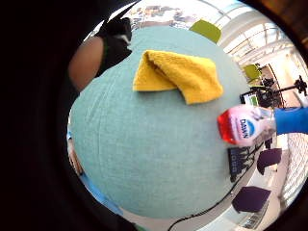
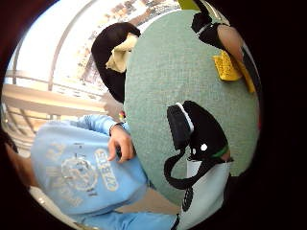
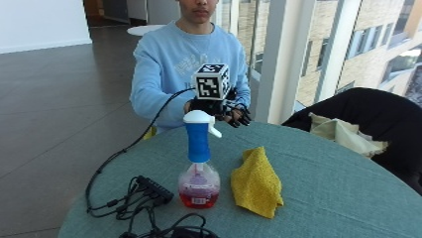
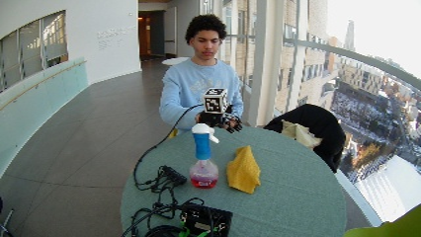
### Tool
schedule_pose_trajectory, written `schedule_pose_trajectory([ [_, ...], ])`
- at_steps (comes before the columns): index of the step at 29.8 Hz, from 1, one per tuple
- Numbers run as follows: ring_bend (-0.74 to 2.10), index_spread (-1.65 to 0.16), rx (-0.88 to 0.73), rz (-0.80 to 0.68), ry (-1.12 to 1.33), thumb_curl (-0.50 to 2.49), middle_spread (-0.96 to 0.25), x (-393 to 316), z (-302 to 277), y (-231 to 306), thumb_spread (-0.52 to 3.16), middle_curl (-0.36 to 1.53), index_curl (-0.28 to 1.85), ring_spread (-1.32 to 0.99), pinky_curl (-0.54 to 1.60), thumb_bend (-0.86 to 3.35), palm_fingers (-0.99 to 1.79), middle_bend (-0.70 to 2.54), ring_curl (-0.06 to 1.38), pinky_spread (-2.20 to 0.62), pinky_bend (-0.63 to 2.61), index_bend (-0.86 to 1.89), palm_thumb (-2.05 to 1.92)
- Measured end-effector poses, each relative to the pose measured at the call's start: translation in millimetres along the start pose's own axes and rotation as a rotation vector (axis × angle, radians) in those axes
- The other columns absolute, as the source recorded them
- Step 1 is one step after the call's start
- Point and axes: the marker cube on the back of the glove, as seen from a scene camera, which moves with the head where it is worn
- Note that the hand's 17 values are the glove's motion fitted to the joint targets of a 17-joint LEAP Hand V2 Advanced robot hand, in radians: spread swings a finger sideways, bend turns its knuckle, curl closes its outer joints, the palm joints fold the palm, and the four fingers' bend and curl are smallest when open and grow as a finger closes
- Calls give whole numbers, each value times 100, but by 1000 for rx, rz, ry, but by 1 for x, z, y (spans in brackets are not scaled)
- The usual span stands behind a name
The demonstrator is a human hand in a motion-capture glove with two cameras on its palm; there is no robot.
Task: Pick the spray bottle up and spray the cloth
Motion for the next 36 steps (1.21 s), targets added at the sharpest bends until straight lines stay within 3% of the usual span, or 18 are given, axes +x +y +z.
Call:
schedule_pose_trajectory([
  [6, 30, -28, 26, 44, -28, 12, -7, 12, -8, 11, 71, 16, 19, -4, 15, 33, 67, 30, 16, 14, 26, 28, 52],
  [15, 28, -35, 101, 204, -59, 16, -9, 50, -26, 53, 99, 23, 26, -5, 20, 29, 66, 27, 20, 18, 23, 22, 55],
  [25, 26, -37, 289, 503, -362, 20, -10, 108, -51, 88, 105, 27, 29, -6, 25, 23, 69, 22, 23, 17, 23, 17, 62],
  [36, 29, -37, 480, 705, -630, 22, -10, 171, -57, 92, 102, 32, 28, -6, 29, 12, 67, 21, 27, 16, 26, 10, 63],
])
